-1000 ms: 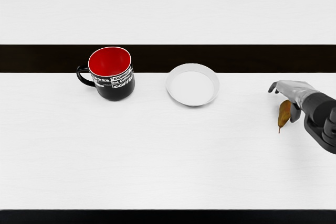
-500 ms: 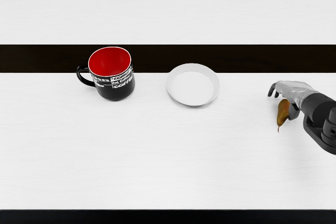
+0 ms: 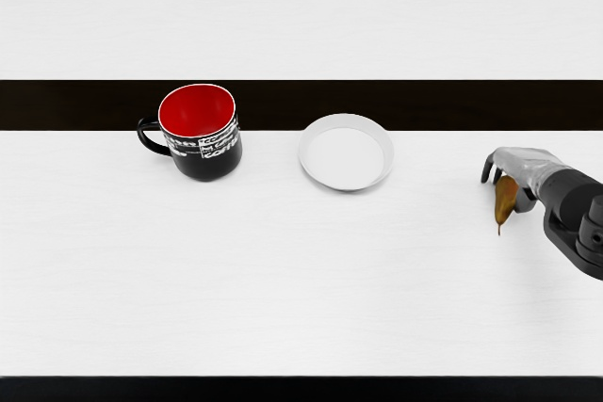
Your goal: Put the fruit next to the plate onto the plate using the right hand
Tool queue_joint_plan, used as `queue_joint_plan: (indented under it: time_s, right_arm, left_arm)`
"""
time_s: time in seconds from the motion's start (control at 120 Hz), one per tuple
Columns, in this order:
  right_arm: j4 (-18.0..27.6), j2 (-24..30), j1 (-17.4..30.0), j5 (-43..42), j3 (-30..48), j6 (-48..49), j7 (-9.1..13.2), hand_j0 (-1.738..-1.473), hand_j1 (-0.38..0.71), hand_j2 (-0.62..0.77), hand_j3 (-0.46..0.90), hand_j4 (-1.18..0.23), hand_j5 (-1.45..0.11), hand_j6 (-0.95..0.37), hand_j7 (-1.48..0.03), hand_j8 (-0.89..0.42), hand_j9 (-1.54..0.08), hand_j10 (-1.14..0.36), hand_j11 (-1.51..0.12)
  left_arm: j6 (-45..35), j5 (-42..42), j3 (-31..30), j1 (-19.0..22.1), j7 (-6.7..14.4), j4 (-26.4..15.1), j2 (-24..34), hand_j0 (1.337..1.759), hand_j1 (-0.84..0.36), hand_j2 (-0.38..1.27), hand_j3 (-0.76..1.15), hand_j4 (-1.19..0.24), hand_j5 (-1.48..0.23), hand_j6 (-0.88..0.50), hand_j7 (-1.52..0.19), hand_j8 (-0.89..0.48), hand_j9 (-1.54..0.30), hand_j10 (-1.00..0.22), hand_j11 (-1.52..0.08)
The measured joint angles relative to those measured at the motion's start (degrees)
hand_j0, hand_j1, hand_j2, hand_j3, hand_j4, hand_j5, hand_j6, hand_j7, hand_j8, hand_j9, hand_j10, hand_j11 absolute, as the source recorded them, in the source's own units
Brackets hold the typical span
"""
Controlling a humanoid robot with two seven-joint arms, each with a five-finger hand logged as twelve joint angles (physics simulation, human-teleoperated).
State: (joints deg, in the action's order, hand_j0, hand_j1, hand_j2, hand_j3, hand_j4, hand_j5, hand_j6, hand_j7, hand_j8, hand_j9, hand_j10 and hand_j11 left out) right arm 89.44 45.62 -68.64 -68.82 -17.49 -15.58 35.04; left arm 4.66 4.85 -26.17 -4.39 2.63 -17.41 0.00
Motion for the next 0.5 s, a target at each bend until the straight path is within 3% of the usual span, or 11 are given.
queue_joint_plan:
  time_s: [0.325,0.5]
  right_arm:
    - [0.1,0.0,0.0,0.0,0.0,0.2,0.1,-1.65,0.27,0.08,0.0,-0.58,-0.85,-0.42,-0.8,-0.3,-0.83,-0.47,-0.83]
    - [0.1,0.0,0.0,0.1,0.0,0.1,0.0,-1.651,0.28,0.13,0.0,-0.62,-0.9,-0.43,-0.85,-0.31,-0.89,-0.49,-0.88]
  left_arm:
    - [0.0,0.0,0.0,0.0,0.0,0.0,0.0,1.658,0.35,0.0,0.0,0.0,0.0,0.0,0.0,0.0,0.0,0.0,0.0]
    - [0.0,0.0,0.0,0.0,0.0,0.0,0.0,1.658,0.35,0.0,0.0,0.0,0.0,0.0,0.0,0.0,0.0,0.0,0.0]
